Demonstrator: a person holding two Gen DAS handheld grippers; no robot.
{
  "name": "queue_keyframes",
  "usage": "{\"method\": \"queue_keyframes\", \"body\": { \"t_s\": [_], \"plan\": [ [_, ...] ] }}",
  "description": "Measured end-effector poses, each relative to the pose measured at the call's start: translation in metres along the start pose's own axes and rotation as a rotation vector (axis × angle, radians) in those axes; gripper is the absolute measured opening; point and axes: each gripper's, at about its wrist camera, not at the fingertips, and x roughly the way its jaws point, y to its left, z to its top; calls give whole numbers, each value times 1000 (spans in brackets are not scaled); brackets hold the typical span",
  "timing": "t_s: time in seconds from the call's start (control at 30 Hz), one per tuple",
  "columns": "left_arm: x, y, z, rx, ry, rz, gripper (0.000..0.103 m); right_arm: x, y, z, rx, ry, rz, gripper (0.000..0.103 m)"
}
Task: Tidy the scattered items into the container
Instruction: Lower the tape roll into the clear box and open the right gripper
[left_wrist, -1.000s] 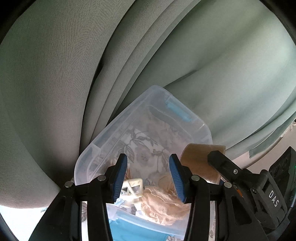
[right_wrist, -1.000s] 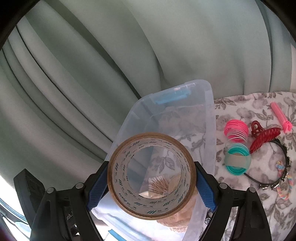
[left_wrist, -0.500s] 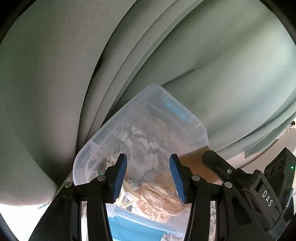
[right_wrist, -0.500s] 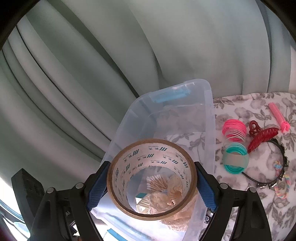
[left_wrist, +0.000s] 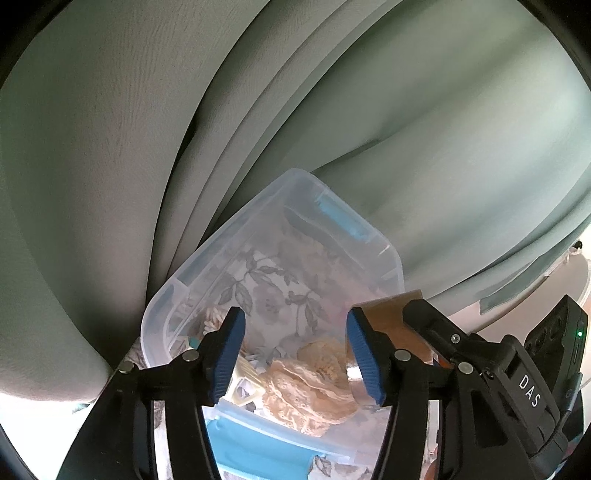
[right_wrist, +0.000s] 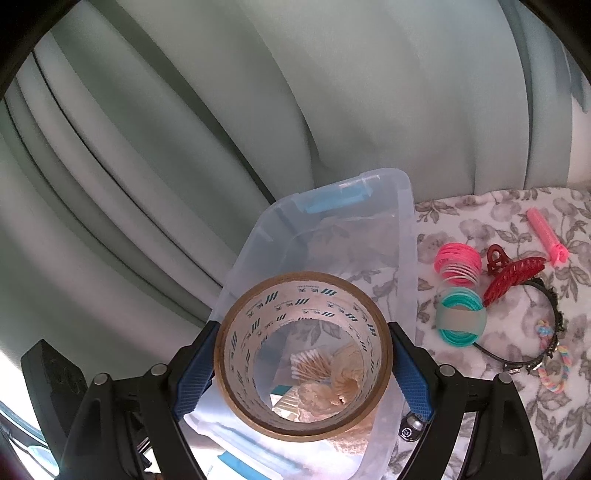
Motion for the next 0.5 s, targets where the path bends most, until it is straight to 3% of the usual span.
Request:
{"method": "queue_keyframes", "body": {
  "t_s": [0.4,0.5],
  "plan": [
    [-10,-7,2,9,-11,4,60,-5,6,0,-10,-2,14,89],
    [-12,-8,2,10,-14,3,60,-9,8,1,-22,-19,25,94]
  ]
}}
